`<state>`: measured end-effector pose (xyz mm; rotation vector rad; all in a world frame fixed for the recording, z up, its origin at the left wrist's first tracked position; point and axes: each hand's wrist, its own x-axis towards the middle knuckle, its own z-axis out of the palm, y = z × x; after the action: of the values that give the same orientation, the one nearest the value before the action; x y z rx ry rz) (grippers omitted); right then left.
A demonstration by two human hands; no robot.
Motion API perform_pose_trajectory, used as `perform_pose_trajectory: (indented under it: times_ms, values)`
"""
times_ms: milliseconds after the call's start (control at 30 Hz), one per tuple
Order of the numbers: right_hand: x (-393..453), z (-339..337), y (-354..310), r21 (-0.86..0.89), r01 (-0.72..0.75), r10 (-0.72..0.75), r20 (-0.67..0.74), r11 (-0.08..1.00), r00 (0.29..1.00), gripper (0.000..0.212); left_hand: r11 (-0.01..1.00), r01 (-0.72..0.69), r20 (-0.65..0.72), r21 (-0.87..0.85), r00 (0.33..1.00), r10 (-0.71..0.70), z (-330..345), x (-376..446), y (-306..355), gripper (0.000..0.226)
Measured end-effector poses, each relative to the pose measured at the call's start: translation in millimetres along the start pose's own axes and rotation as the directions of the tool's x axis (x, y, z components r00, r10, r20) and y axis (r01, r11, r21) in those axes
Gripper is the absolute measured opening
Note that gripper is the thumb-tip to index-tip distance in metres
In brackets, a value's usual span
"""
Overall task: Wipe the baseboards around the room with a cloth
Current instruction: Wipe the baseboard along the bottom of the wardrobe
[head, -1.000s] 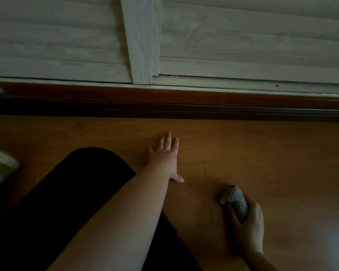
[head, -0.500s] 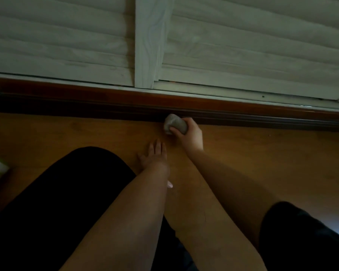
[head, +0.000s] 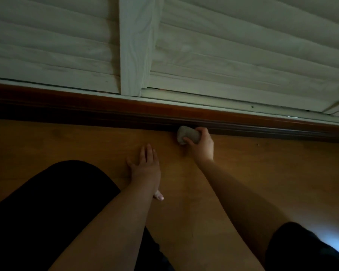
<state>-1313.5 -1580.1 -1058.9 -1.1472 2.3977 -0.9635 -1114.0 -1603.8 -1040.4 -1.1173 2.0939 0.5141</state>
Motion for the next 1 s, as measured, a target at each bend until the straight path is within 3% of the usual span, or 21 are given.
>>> perform_pose_trajectory:
  times_ms: [200,400,600,767,933,1000]
  values:
    - [22.3,-57.3,45.8,-0.022,-0.163,0.161,-0.060,0.986,0.985,0.054,1.000,0.000,0.014,0.002,1.000,0.000,-7.0,-5.0,1.7,0.157]
    - [26.1,-61.7,53.1,0.012,-0.224,0.224,-0.070,0.975,0.972,0.056,1.000,0.002,0.001,0.004,1.000,-0.002,-6.8,-6.4,-1.0,0.155]
    - [15.4,-87.4,54.9,0.087,-0.383,0.392,-0.161,0.920,0.906,0.056,0.999,0.007,-0.002,0.031,1.000,-0.007,-5.5,-5.2,0.0,0.155]
    - [-19.8,-57.2,15.3,0.062,-0.123,0.124,-0.020,0.990,0.992,0.051,0.999,-0.007,0.011,0.038,1.000,0.006,-6.6,-4.6,-0.3,0.155]
    - [-26.6,7.6,-48.3,0.041,0.142,-0.146,0.106,0.989,0.984,0.044,0.999,-0.019,0.005,0.048,1.000,0.019,-9.0,-10.9,-2.0,0.151]
    - [-23.7,26.9,-69.3,0.048,0.178,-0.182,0.121,0.983,0.976,0.044,0.998,-0.021,-0.024,0.063,0.999,0.023,-8.7,-14.3,-1.8,0.149]
